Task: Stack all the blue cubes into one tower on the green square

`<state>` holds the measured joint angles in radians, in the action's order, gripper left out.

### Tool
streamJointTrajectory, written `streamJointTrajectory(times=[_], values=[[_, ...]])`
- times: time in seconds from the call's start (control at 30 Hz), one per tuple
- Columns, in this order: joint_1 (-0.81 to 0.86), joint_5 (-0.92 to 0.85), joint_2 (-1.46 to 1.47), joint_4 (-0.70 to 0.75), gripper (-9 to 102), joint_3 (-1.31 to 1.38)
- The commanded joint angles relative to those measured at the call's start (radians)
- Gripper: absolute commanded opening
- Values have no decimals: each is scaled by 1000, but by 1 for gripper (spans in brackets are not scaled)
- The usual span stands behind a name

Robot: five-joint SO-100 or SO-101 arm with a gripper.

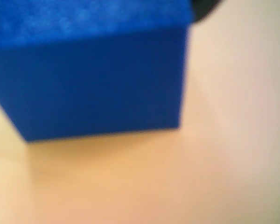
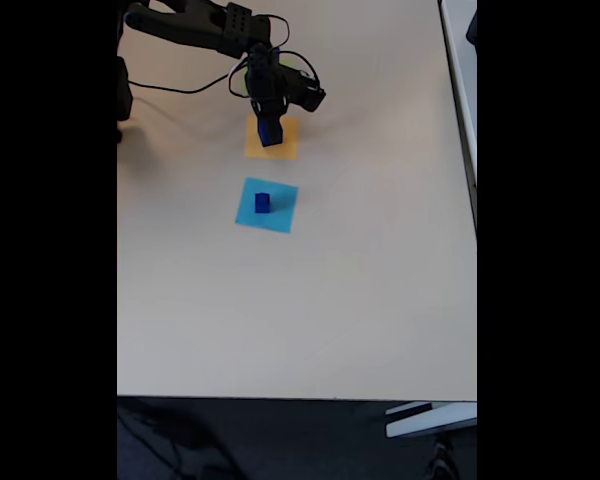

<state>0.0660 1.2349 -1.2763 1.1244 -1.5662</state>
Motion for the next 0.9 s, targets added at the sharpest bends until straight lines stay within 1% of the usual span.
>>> streamJointTrajectory(times=[0.0, 0.17, 0.27, 0.4, 0.67, 0.87], values=[[3, -12, -44, 74, 13, 91], [-25, 18, -110, 291, 15, 244], [-46, 66, -130, 437, 14, 368], [-98, 161, -120, 557, 15, 526], [-252, 457, -61, 594, 16, 615], [-324, 617, -9, 583, 16, 629]])
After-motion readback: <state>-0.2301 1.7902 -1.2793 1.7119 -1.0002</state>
